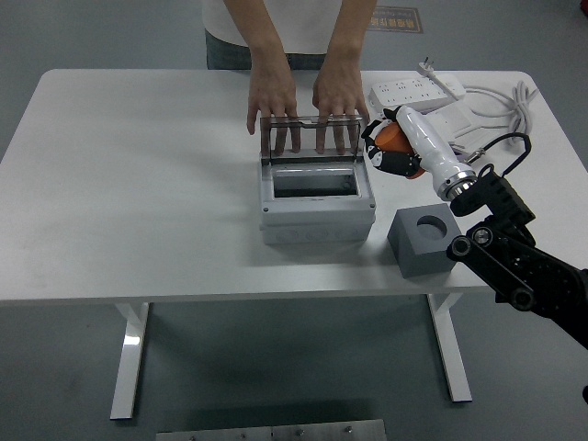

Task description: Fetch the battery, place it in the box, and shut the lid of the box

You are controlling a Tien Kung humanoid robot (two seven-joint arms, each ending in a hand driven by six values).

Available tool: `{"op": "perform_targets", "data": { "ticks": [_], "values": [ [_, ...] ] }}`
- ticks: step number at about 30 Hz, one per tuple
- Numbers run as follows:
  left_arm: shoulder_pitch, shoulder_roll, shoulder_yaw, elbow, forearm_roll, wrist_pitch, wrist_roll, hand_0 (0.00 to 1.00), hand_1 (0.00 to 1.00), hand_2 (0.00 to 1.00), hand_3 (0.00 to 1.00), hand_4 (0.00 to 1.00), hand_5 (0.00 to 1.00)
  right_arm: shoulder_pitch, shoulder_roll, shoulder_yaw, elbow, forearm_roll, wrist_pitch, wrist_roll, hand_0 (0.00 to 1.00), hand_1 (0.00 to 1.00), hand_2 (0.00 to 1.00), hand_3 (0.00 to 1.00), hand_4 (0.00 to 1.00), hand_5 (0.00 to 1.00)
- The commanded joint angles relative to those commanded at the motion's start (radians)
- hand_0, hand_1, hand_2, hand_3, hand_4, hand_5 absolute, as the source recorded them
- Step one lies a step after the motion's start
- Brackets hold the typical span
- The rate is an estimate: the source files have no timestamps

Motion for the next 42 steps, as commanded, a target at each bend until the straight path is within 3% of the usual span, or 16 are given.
{"op": "perform_targets", "data": {
  "ticks": [8, 19, 27, 42],
  "values": [
    [0.000, 0.005, -0.004, -0.002, 0.006, -0.001, 0.005, 0.460, 0.652, 0.657, 0.673, 0.785, 0.693, 0.076, 0.054, -0.098, -0.028, -0.176, 0.024, -0.140, 0.088, 0.202, 0.295, 0.305, 0.002, 0.002],
    [-0.001, 0.013, -0.012, -0.005, 0.021, -0.008, 0.015, 0.460, 0.652, 0.657, 0.676, 0.790, 0.700, 0.164, 0.176, -0.221, -0.071, -0.213, 0.052, -0.197, 0.077, 0.196, 0.289, 0.299, 0.002, 0.002],
    [0.003, 0.020, -0.018, -0.007, 0.029, -0.016, 0.024, 0.460, 0.652, 0.657, 0.676, 0.791, 0.702, 0.226, 0.228, -0.284, -0.117, -0.201, 0.045, -0.190, 0.075, 0.198, 0.288, 0.299, 0.002, 0.002],
    [-0.005, 0.024, -0.025, -0.007, 0.041, -0.020, 0.022, 0.460, 0.650, 0.657, 0.676, 0.790, 0.700, 0.275, 0.236, -0.426, -0.242, -0.136, -0.014, -0.116, 0.071, 0.195, 0.286, 0.297, 0.002, 0.002]
  ]
}}
